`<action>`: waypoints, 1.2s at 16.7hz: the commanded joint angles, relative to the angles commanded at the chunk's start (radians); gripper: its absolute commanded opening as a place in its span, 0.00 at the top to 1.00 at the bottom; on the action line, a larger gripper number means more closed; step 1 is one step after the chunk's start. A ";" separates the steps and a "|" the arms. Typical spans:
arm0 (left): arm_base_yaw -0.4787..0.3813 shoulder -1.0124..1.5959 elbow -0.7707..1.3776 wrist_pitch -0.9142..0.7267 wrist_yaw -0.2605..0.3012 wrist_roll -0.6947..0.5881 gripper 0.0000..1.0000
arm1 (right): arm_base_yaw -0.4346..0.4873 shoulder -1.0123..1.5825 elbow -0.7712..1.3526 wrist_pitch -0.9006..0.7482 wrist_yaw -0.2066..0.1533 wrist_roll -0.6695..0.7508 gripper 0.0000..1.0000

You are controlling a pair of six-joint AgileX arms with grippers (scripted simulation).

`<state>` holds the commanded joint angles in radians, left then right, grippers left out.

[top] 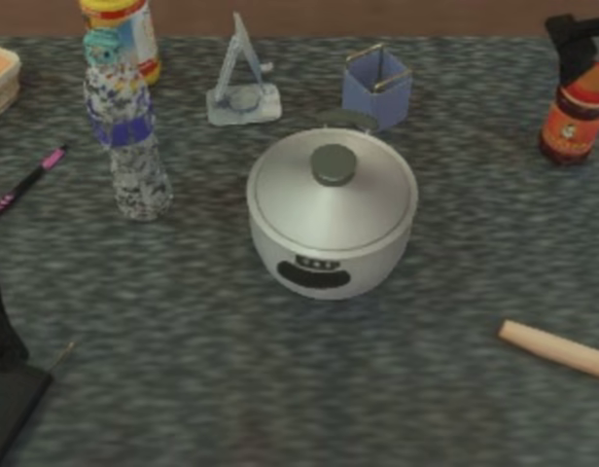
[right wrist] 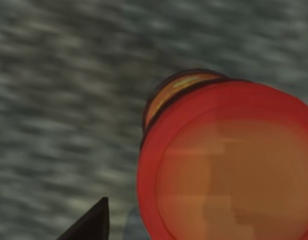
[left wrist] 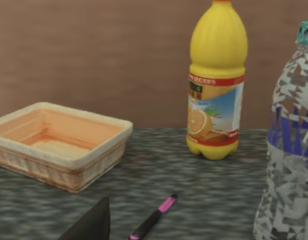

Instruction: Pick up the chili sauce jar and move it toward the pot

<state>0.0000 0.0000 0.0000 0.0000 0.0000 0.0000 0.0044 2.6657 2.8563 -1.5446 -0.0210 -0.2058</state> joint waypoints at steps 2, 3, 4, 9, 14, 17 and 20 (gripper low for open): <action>0.000 0.000 0.000 0.000 0.000 0.000 0.00 | 0.009 0.042 0.036 -0.011 -0.007 -0.010 0.00; 0.000 0.000 0.000 0.000 0.000 0.000 0.00 | 0.012 0.053 0.044 -0.013 -0.009 -0.013 0.00; 0.000 0.000 0.000 0.000 0.000 0.000 0.00 | 0.012 0.053 0.044 -0.013 -0.009 -0.013 0.00; 0.000 0.000 0.000 0.000 0.000 0.000 0.00 | 0.007 0.053 0.038 -0.009 -0.008 -0.012 0.00; 0.000 0.000 0.000 0.000 0.000 0.000 0.00 | 0.013 0.010 -0.132 0.120 -0.009 -0.012 0.00; 0.000 0.000 0.000 0.000 0.000 0.000 0.00 | 0.015 -0.020 -0.275 0.225 -0.009 -0.009 0.00; 0.000 0.000 0.000 0.000 0.000 0.000 0.00 | 0.016 -0.032 -0.325 0.271 -0.009 -0.008 0.00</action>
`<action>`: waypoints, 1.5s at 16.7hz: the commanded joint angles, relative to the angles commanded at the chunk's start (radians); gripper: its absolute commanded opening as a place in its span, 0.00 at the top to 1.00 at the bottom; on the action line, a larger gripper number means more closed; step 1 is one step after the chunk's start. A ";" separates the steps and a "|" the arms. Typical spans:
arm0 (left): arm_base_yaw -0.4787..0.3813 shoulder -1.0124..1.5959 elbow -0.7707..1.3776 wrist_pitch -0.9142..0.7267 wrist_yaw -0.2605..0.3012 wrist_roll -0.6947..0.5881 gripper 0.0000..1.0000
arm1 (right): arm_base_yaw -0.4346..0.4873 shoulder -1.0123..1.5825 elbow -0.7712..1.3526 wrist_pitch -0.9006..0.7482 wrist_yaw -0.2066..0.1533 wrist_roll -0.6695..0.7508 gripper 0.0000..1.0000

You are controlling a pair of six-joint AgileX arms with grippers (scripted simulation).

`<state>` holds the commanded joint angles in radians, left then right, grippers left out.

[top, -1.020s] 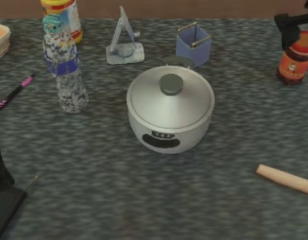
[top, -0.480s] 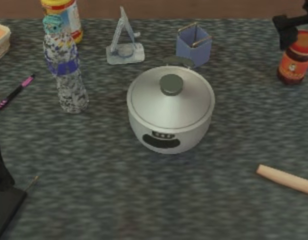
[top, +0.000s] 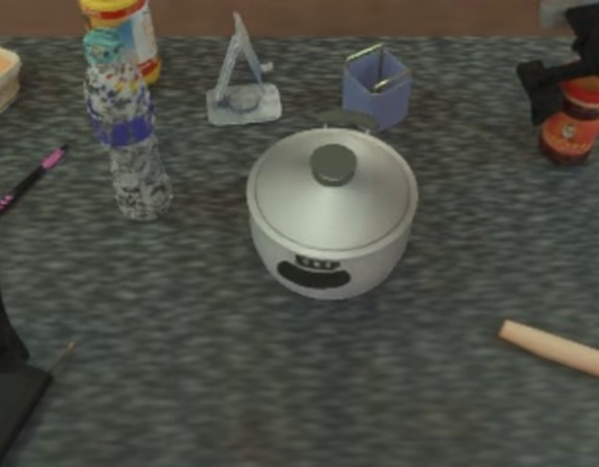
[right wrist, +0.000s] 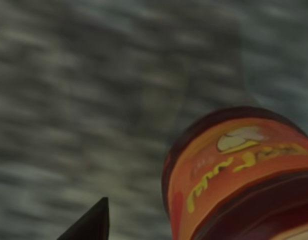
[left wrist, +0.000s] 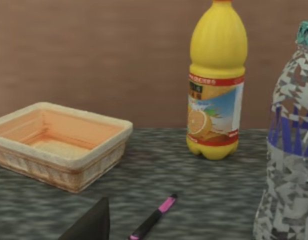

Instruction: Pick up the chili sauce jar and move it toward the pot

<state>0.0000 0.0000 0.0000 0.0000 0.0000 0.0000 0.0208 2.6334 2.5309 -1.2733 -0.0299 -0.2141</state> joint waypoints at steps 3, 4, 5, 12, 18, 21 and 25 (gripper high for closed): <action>0.000 0.000 0.000 0.000 0.000 0.000 0.00 | 0.000 0.000 0.000 0.000 0.000 0.000 0.00; 0.000 0.000 0.000 0.000 0.000 0.000 0.00 | 0.000 0.000 0.000 0.000 0.000 0.000 0.08; 0.000 0.000 0.000 0.000 0.000 0.000 0.00 | 0.000 0.000 0.000 0.000 0.000 0.000 0.15; 0.000 0.000 0.000 0.000 0.000 0.000 0.00 | 0.000 0.000 0.000 0.000 0.000 0.000 0.68; 0.000 0.000 0.000 0.000 0.000 0.000 0.00 | 0.000 0.000 0.000 0.000 0.000 0.000 1.00; 0.000 0.000 0.000 0.000 0.000 0.000 0.00 | 0.000 0.000 0.000 0.000 0.000 0.000 1.00; 0.000 0.000 0.000 0.000 0.000 0.000 0.00 | -0.004 0.000 0.000 0.000 0.000 0.002 1.00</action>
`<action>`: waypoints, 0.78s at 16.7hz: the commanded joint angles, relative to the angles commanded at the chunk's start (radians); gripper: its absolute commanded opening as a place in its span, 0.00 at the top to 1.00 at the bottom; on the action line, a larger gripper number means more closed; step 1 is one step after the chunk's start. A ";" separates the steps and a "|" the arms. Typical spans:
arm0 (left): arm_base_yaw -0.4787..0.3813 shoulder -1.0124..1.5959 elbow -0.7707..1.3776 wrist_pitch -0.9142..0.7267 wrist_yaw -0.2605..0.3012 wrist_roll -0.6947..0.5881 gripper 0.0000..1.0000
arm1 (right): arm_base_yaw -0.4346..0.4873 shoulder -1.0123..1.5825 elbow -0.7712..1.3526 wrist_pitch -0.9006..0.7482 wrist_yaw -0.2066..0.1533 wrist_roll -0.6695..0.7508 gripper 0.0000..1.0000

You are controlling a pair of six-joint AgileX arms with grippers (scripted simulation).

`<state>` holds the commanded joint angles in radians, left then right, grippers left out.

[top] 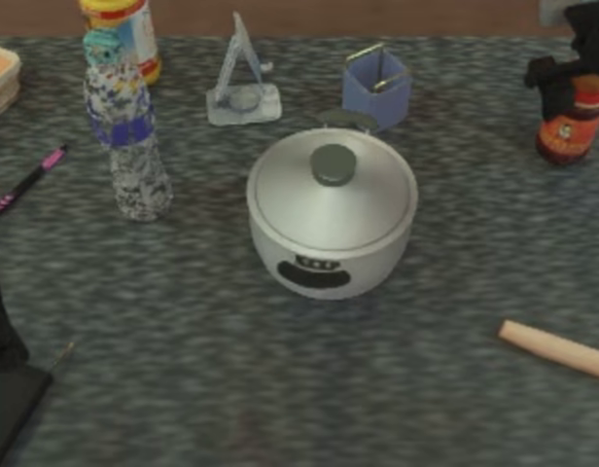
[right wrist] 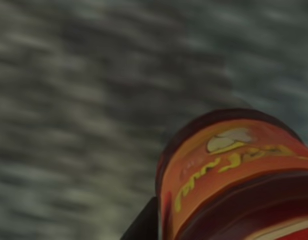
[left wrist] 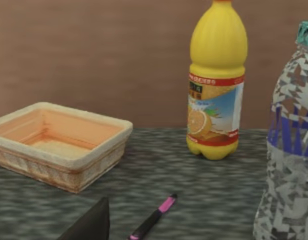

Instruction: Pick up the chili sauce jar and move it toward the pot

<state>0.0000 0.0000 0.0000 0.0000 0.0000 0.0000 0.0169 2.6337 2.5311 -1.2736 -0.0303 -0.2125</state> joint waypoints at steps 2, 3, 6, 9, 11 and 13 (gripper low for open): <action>0.000 0.000 0.000 0.000 0.000 0.000 0.00 | 0.001 -0.015 -0.015 0.001 -0.001 0.000 1.00; 0.000 0.000 0.000 0.000 0.000 0.000 0.00 | 0.003 -0.038 -0.039 0.002 -0.002 0.000 1.00; 0.000 0.000 0.000 0.000 0.000 0.000 0.00 | 0.005 -0.166 -0.167 0.005 -0.005 0.004 1.00; 0.000 0.000 0.000 0.000 0.000 0.000 0.00 | 0.011 -0.341 -0.339 0.010 -0.005 0.006 1.00; 0.000 0.000 0.000 0.000 0.000 0.000 0.00 | 0.015 -0.446 -0.447 0.010 -0.005 0.006 1.00; 0.000 0.000 0.000 0.000 0.000 0.000 0.00 | 0.019 -0.516 -0.519 0.007 -0.005 0.006 1.00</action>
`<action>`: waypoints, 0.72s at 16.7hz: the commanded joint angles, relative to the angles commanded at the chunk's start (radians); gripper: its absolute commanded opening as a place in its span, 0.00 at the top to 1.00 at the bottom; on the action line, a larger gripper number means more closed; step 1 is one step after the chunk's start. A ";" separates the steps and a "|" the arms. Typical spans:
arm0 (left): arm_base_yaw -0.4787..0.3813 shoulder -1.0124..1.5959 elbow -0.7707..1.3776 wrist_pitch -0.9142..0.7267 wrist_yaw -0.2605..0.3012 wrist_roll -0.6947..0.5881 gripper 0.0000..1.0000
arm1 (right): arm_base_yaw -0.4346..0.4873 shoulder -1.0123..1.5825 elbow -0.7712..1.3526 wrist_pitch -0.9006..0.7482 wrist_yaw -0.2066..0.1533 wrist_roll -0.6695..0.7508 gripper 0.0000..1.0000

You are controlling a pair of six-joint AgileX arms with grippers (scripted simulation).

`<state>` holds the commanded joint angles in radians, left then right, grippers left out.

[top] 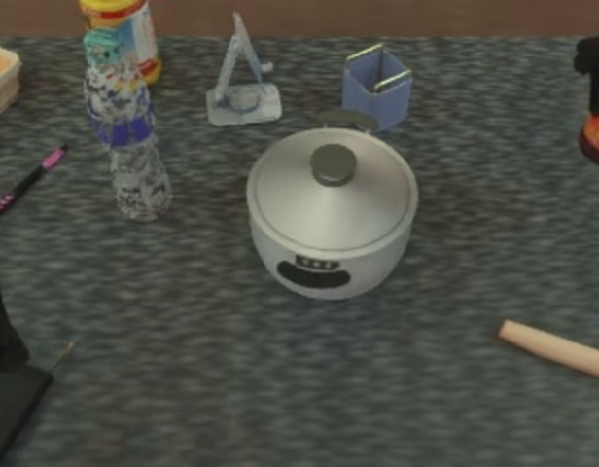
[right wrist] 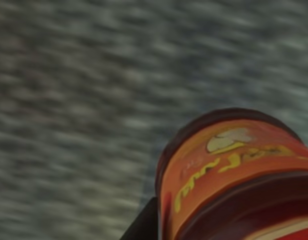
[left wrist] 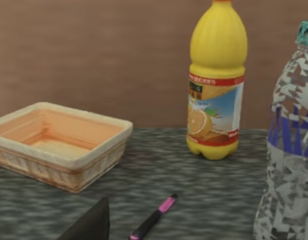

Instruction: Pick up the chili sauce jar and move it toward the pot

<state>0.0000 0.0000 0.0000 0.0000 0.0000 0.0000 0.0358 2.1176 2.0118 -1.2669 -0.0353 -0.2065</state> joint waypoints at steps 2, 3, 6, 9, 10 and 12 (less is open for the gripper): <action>0.000 0.000 0.000 0.000 0.000 0.000 0.00 | 0.002 -0.028 -0.029 -0.002 0.000 0.000 1.00; 0.000 0.000 0.000 0.000 0.000 0.000 0.00 | 0.002 -0.029 -0.030 -0.002 0.000 0.000 1.00; 0.000 0.000 0.000 0.000 0.000 0.000 0.00 | -0.004 -0.026 -0.026 -0.002 -0.001 0.002 1.00; 0.000 0.000 0.000 0.000 0.000 0.000 0.00 | 0.019 -0.031 -0.051 0.016 0.005 0.041 1.00; 0.000 0.000 0.000 0.000 0.000 0.000 0.00 | 0.036 -0.036 -0.072 0.031 0.009 0.075 1.00; 0.000 0.000 0.000 0.000 0.000 0.000 0.00 | 0.079 -0.049 -0.126 0.072 0.023 0.162 1.00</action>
<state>0.0000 0.0000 0.0000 0.0000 0.0000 0.0000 0.1148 2.0682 1.8861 -1.1951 -0.0128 -0.0441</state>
